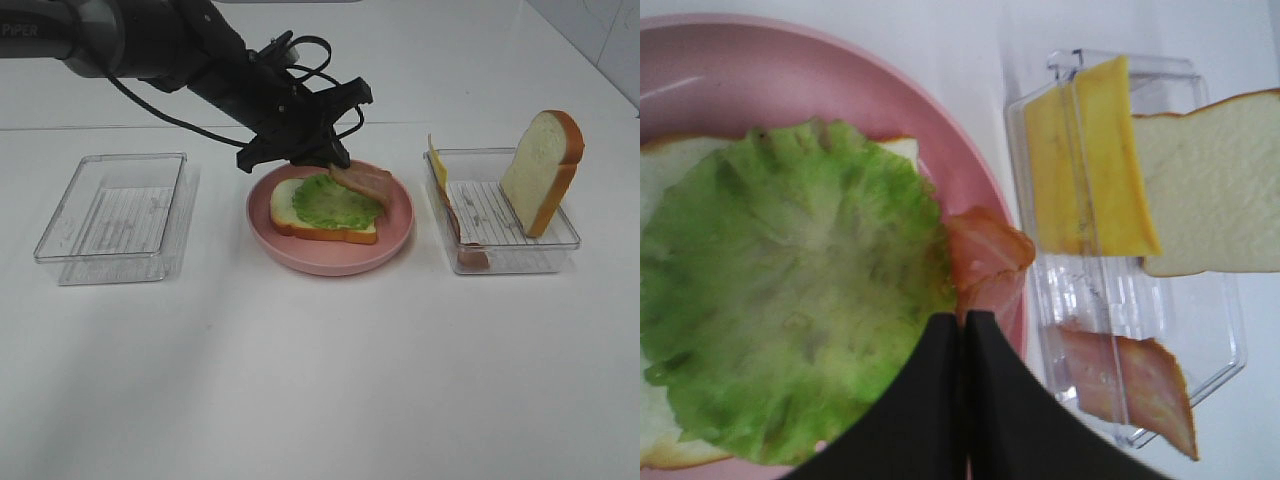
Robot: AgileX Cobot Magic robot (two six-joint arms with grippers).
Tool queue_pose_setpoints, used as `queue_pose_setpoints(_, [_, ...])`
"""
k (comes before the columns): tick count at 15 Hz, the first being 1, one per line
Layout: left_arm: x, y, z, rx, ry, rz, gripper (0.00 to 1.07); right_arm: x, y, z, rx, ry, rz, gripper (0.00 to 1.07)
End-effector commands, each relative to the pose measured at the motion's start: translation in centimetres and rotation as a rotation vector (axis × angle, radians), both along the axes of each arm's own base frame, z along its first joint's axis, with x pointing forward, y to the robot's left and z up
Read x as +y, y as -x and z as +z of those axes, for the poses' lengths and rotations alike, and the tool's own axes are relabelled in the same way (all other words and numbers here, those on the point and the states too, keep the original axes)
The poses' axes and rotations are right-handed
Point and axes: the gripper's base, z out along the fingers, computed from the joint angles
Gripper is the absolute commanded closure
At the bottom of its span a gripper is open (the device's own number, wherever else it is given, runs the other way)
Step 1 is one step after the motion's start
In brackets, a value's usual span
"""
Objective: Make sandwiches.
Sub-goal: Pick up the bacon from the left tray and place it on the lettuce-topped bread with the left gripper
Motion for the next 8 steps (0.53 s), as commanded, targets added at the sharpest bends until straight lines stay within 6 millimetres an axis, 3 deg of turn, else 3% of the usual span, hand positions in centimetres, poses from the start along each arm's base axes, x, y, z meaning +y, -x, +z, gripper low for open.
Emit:
queue_pose_setpoints(1, [0.2, 0.1, 0.2, 0.004, -0.037, -0.004, 1.07, 0.1, 0.2, 0.0, -0.026, -0.003, 0.000, 0.11])
queue_pose_setpoints(8, [1.5, -0.4, -0.4, -0.058, -0.213, -0.001, 1.04, 0.1, 0.2, 0.0, -0.026, -0.003, 0.000, 0.11])
